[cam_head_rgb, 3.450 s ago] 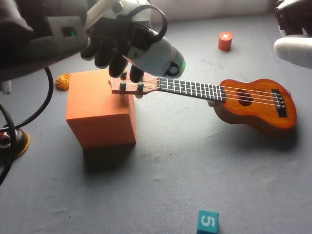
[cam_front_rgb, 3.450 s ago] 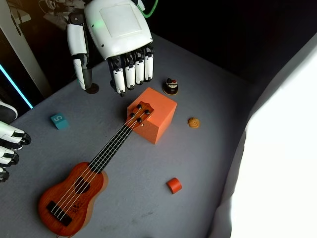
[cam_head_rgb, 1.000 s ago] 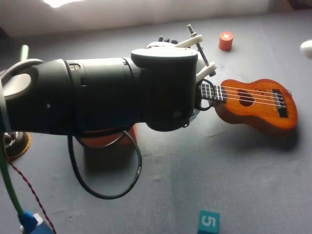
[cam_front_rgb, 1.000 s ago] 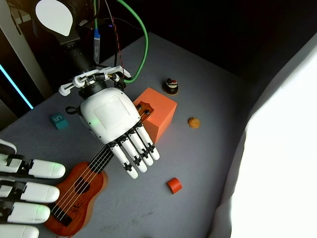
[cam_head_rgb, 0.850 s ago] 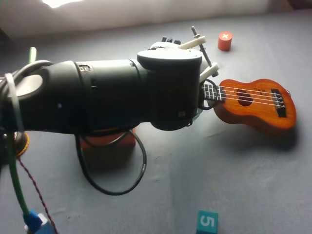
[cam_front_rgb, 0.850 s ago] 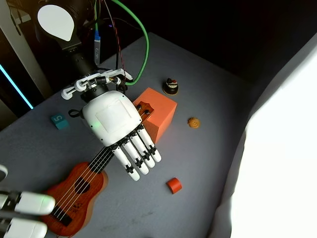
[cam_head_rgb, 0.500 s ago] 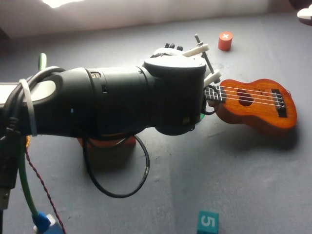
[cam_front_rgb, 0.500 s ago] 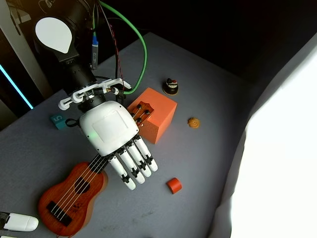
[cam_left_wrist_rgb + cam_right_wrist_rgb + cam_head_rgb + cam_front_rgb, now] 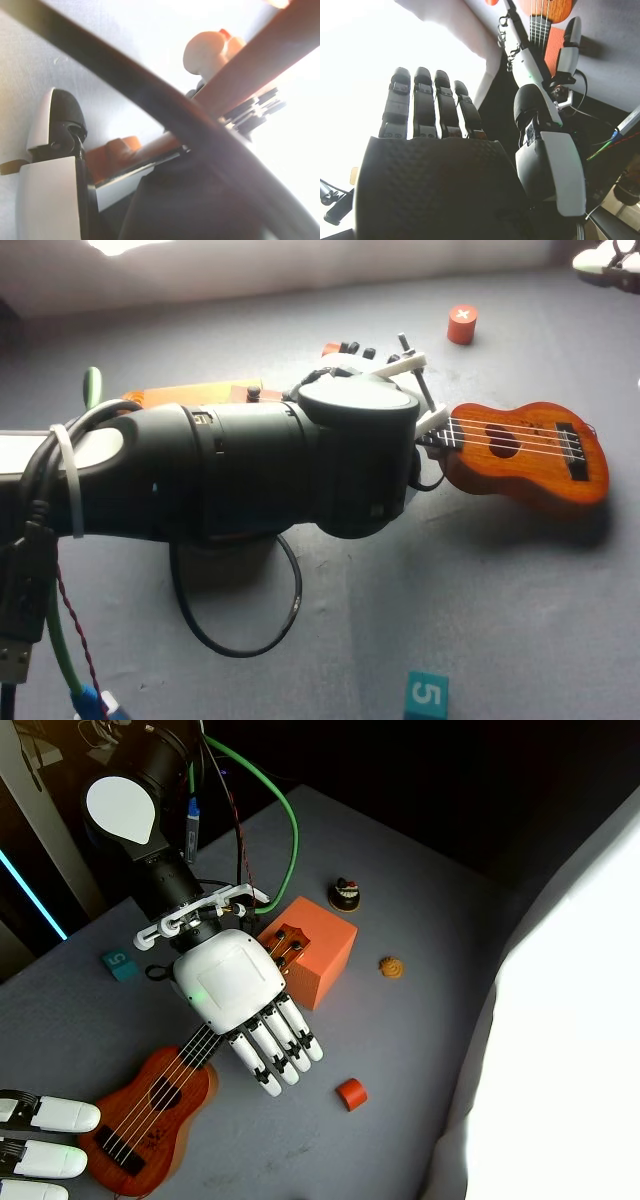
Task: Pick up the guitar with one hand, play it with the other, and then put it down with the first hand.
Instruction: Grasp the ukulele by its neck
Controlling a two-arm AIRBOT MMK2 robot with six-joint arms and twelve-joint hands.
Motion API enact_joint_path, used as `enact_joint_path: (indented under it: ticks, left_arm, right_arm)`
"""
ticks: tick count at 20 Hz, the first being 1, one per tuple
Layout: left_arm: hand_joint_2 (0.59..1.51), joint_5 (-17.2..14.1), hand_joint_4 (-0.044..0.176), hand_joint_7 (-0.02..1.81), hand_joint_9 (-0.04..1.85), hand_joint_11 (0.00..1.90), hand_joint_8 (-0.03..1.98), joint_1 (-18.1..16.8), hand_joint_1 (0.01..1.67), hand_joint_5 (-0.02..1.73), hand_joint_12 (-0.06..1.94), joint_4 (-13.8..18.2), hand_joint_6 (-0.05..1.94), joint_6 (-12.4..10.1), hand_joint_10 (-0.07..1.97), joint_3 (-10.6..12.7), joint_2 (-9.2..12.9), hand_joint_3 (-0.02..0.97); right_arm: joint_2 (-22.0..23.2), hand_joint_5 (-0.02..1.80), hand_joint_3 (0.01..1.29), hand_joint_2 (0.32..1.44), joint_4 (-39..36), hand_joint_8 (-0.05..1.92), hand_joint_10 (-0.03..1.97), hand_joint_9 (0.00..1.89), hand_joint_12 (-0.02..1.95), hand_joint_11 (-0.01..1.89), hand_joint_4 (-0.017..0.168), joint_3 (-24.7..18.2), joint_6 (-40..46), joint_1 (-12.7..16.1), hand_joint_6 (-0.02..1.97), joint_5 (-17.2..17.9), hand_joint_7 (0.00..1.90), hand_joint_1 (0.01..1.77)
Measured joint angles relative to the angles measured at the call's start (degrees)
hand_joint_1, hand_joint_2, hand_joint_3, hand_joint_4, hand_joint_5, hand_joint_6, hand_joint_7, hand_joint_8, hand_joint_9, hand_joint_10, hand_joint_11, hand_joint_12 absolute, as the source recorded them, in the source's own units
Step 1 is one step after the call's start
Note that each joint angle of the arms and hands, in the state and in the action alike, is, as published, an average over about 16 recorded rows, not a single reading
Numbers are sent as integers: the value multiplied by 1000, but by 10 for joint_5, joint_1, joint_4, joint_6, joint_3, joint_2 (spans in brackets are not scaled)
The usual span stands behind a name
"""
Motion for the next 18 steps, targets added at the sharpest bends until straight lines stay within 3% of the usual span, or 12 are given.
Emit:
enact_joint_path:
  ticks: [6, 8, 14, 18]
  left_arm:
    - [1044, -5, 2, 32, 34, 16, -11, 4, 1023, 34, 28, 6, -11, -3, 15, 2, -2, -4]
    - [1050, -6, 4, 57, 57, 23, 81, 4, 1024, 70, 217, 7, 43, -4, 129, 3, -3, -5]
    - [1057, -8, 11, 161, 169, 127, 777, 4, 1012, 180, 927, 8, 707, -6, 825, 3, -4, -5]
    - [1060, -9, 12, 395, 419, 372, 1265, 5, 1031, 388, 1411, 8, 1030, -7, 1308, 3, -4, 9]
  right_arm:
    - [-2, 27, 18, 1352, 0, 18, 32, 44, 4, 19, 4, -5, -4, 4, 40, 1, 71, 244]
    - [-3, 32, 18, 1352, 0, 18, 29, 43, 4, 19, 4, -7, -5, 5, 40, 1, 71, 243]
    - [-3, 40, 18, 1352, 0, 17, 23, 41, 4, 19, 4, -8, -7, 6, 40, 2, 78, 241]
    - [-3, 46, 18, 1352, 0, 18, 22, 46, 4, 19, 4, -9, -7, 6, 40, 2, 89, 240]
